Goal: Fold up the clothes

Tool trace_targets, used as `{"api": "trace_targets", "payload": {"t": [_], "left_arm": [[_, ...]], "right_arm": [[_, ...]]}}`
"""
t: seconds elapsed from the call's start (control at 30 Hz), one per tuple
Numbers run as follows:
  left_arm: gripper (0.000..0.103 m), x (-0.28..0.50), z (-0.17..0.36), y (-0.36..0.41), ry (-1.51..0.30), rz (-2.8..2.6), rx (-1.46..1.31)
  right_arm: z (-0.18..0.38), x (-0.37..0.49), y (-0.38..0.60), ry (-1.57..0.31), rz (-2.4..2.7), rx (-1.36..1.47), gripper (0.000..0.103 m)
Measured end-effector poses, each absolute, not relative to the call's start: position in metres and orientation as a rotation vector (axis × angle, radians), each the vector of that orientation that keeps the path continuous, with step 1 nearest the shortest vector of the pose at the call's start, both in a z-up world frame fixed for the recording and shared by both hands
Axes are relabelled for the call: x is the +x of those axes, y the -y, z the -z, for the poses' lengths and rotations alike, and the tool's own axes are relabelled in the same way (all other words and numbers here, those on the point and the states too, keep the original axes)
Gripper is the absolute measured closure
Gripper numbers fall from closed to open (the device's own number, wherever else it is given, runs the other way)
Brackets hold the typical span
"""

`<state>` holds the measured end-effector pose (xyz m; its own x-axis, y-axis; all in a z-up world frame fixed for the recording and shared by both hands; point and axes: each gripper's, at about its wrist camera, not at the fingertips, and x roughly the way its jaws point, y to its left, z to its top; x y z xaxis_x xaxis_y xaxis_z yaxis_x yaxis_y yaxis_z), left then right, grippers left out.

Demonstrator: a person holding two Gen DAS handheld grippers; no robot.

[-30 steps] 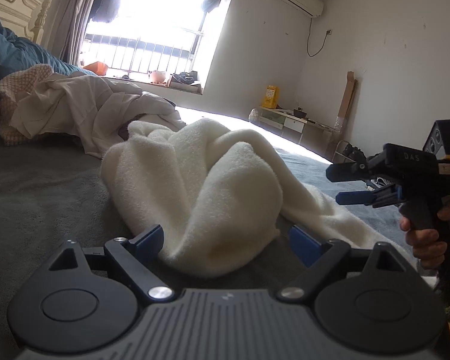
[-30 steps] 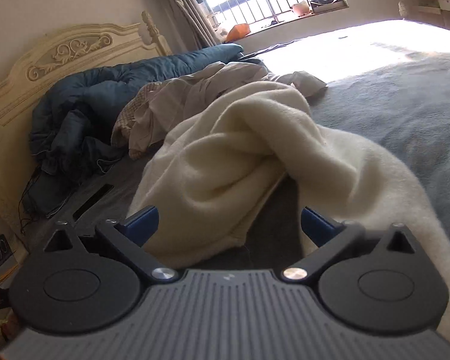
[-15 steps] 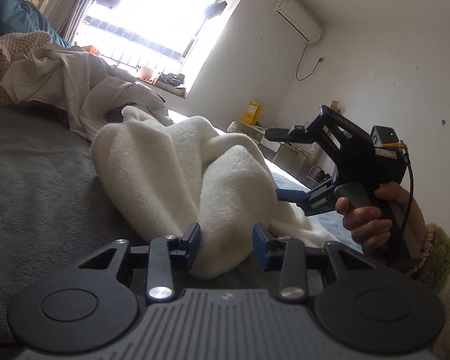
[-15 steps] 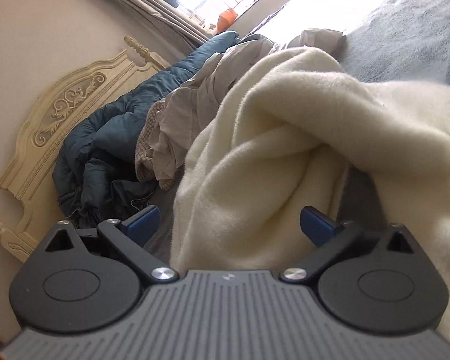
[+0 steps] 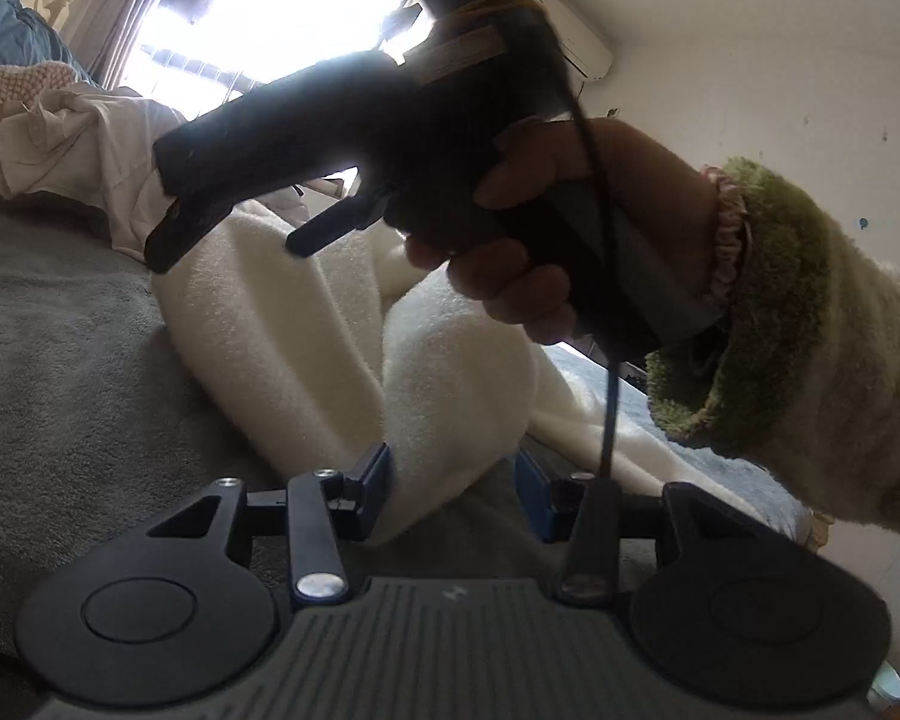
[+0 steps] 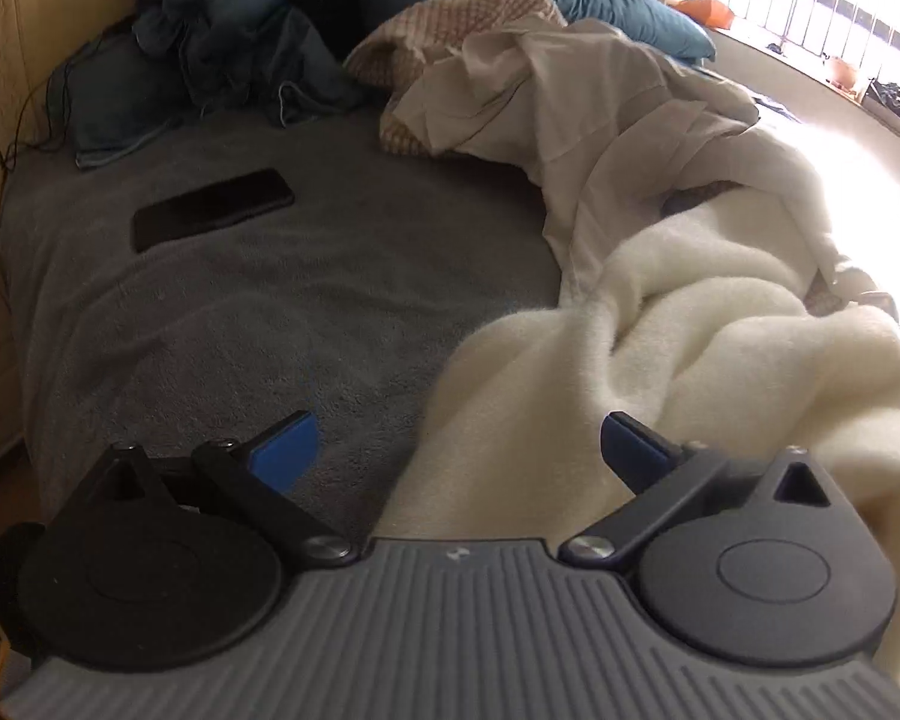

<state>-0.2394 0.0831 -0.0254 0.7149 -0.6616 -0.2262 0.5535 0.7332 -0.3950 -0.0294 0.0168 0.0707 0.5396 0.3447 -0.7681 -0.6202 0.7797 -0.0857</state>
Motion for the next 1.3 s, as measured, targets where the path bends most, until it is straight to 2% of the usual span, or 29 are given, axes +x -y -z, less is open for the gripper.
{"api": "trace_targets", "payload": {"t": [0.03,0.13,0.17,0.23,0.37,0.53,0.63,0.87,1.03,1.1,1.3], "left_arm": [[0.056,-0.240,0.026,-0.085,-0.365,0.686,-0.317],[0.056,-0.239,0.029,-0.091,-0.359,0.688,-0.345],[0.056,-0.240,0.029,-0.092,-0.357,0.690,-0.355],[0.056,-0.241,0.027,-0.095,-0.345,0.697,-0.376],[0.056,-0.250,0.015,-0.101,-0.291,0.719,-0.395],[0.046,-0.262,-0.004,-0.099,-0.270,0.718,-0.394],[0.042,-0.266,-0.011,-0.095,-0.289,0.726,-0.377],[0.041,-0.262,-0.024,-0.075,-0.371,0.714,-0.306],[0.033,-0.234,-0.032,-0.053,-0.420,0.721,-0.309],[0.028,-0.211,-0.032,-0.043,-0.453,0.735,-0.350],[0.022,-0.137,-0.032,-0.023,-0.508,0.811,-0.631]], "right_arm": [[-0.061,-0.023,-0.023,-0.856,-0.573,-0.397,0.008],[-0.033,-0.012,-0.026,-0.923,-0.516,-0.490,0.070],[-0.032,-0.011,-0.022,-0.915,-0.516,-0.487,0.084],[-0.041,-0.013,-0.004,-0.878,-0.512,-0.408,0.095],[-0.080,-0.025,0.054,-0.754,-0.485,-0.160,0.097],[-0.111,-0.057,0.154,-0.638,-0.405,0.150,0.097],[-0.104,-0.078,0.213,-0.595,-0.330,0.299,0.097],[-0.061,-0.117,0.317,-0.543,-0.189,0.548,0.098],[-0.035,-0.147,0.362,-0.523,-0.124,0.655,0.098],[-0.029,-0.159,0.374,-0.519,-0.103,0.676,0.098],[-0.019,-0.183,0.372,-0.539,-0.092,0.650,0.098]]}}
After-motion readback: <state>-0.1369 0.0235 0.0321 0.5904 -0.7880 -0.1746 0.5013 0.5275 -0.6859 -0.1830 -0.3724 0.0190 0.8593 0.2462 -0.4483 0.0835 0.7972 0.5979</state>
